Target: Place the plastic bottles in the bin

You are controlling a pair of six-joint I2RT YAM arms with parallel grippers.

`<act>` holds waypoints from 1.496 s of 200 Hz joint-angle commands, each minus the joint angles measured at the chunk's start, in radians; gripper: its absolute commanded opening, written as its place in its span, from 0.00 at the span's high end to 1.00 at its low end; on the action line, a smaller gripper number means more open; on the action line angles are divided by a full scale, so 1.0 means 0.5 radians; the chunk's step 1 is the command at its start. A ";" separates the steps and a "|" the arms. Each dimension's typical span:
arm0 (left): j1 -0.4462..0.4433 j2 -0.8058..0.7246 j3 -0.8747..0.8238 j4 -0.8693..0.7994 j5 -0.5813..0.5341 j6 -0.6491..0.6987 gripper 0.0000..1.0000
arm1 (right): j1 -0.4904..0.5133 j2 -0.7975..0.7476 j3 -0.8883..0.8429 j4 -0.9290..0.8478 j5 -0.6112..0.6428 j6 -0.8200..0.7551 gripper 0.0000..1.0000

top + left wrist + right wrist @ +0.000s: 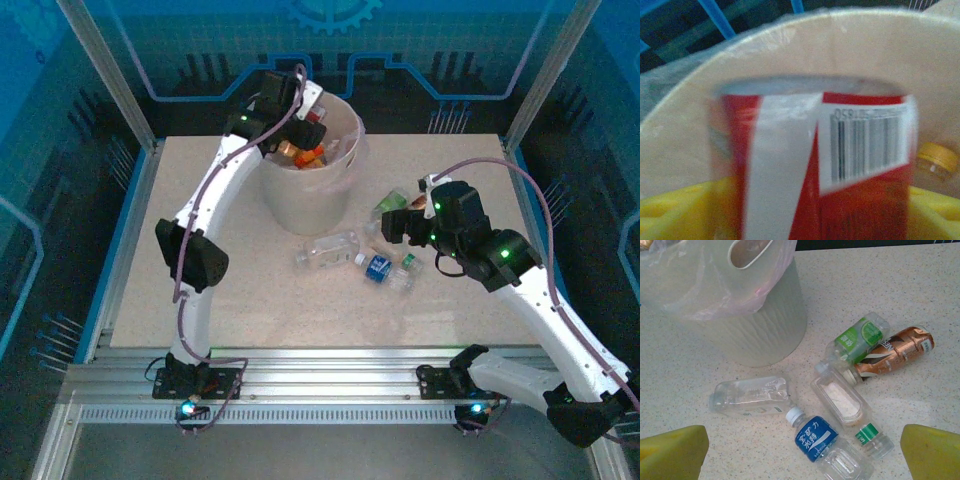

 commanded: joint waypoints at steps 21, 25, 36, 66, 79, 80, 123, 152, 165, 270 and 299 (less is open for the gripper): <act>-0.010 0.027 0.184 -0.043 -0.021 0.002 0.05 | -0.031 0.000 -0.029 -0.022 -0.022 0.031 0.00; -0.010 0.024 0.191 -0.042 -0.023 0.000 0.04 | -0.030 0.000 -0.029 -0.021 -0.021 0.029 0.00; -0.012 0.012 0.208 -0.038 -0.027 0.001 0.01 | -0.031 0.000 -0.032 -0.020 -0.021 0.026 0.00; -0.023 -0.056 0.211 0.003 -0.061 -0.007 0.01 | -0.034 0.003 -0.032 -0.017 -0.027 0.020 0.00; -0.021 -0.089 0.213 0.028 -0.094 -0.006 0.01 | -0.034 0.003 -0.032 -0.017 -0.028 0.019 0.00; -0.022 -0.090 0.212 0.030 -0.097 -0.005 0.01 | -0.034 0.003 -0.032 -0.017 -0.029 0.019 0.00; -0.023 -0.187 0.186 0.013 -0.173 -0.023 0.01 | -0.035 0.000 -0.041 -0.019 -0.028 0.022 0.00; -0.025 -0.279 0.098 0.050 -0.126 -0.153 0.01 | -0.038 0.005 -0.041 -0.011 -0.035 0.021 0.00; -0.026 -0.321 0.070 0.067 -0.097 -0.249 0.01 | -0.040 0.011 -0.041 -0.008 -0.041 0.019 0.00; -0.002 -0.730 -0.511 0.299 -0.633 -0.915 0.27 | -0.041 -0.008 -0.062 -0.033 -0.023 0.019 0.00; 0.015 -0.637 -0.483 0.205 -0.689 -0.895 0.40 | -0.044 -0.026 -0.072 -0.044 -0.009 0.031 0.00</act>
